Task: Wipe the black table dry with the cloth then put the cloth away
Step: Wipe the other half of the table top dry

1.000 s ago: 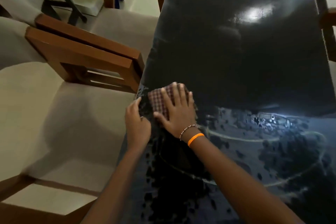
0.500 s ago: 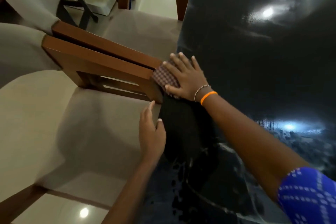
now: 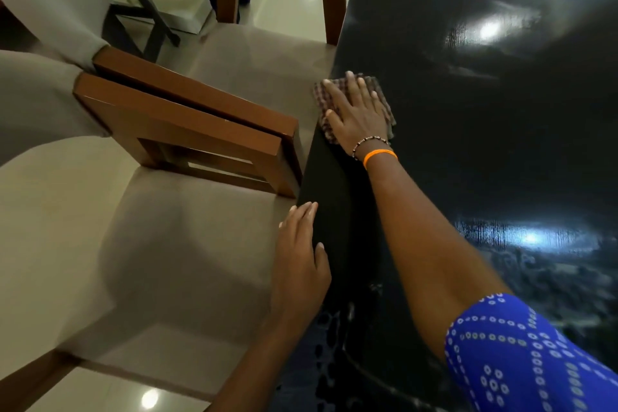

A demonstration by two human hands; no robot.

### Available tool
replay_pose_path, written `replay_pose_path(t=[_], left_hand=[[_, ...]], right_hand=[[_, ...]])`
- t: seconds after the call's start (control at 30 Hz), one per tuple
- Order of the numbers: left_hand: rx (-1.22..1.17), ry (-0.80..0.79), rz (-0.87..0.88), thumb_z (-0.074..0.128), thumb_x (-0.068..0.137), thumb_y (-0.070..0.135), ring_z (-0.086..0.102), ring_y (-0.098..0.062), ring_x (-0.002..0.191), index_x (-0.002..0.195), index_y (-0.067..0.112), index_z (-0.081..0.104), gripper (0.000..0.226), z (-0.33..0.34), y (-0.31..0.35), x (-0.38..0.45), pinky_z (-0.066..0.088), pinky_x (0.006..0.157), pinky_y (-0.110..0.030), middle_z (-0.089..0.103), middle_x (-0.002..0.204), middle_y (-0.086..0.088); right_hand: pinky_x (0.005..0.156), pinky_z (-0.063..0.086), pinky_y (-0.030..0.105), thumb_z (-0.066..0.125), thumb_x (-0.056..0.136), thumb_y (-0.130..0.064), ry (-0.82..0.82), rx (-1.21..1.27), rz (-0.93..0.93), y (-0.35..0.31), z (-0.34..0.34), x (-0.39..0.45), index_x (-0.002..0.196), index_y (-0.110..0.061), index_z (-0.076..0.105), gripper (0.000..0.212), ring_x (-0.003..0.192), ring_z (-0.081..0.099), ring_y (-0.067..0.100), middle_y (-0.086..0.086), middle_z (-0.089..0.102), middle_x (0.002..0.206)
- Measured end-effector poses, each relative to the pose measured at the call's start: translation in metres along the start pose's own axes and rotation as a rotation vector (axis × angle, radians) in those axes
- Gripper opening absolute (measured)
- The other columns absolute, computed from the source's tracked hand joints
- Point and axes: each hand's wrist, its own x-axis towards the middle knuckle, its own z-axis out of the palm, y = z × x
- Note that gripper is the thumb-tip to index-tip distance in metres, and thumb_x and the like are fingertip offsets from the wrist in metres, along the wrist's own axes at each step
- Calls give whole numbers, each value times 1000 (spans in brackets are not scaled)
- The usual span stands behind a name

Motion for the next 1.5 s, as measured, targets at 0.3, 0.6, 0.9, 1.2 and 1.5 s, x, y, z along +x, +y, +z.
replay_pose_path(t=[0.3,0.6,0.9,1.2,1.5], left_hand=[[154,-135,27,54,89,22,8,-16,145,144,21,26,62,8,11,-7,7,120,-36,24,152,4],[208,-150,32,57,88,22,6,-21,146,145,16,25,65,12,10,-6,5,118,-37,24,152,-1],[78,-9,-5,47,77,-8,24,-26,139,145,8,21,75,4,11,-10,24,115,-46,28,150,-11],[228,-141,128,57,83,15,18,-25,143,147,9,12,78,16,23,-43,13,119,-42,24,152,-11],[590,-193,292,68,60,65,45,-30,131,140,3,34,107,40,25,-58,37,105,-50,52,136,-11]], right_hand=[[118,6,45,35,92,-42,101,-29,514,171,-37,-104,147,-30,21,58,145,7,31,11,9,158],[117,0,48,34,95,-41,96,-8,851,177,-41,-143,149,-30,10,60,146,-1,31,14,0,158],[116,-5,47,37,93,-48,-42,40,227,-18,8,-108,148,-35,10,62,146,-7,28,8,-5,159],[117,3,41,27,85,-57,-60,-21,21,21,3,-168,146,-39,16,64,147,3,23,2,7,159],[116,11,48,18,75,-61,29,-76,677,179,-42,-267,147,-33,19,77,145,9,29,7,10,158]])
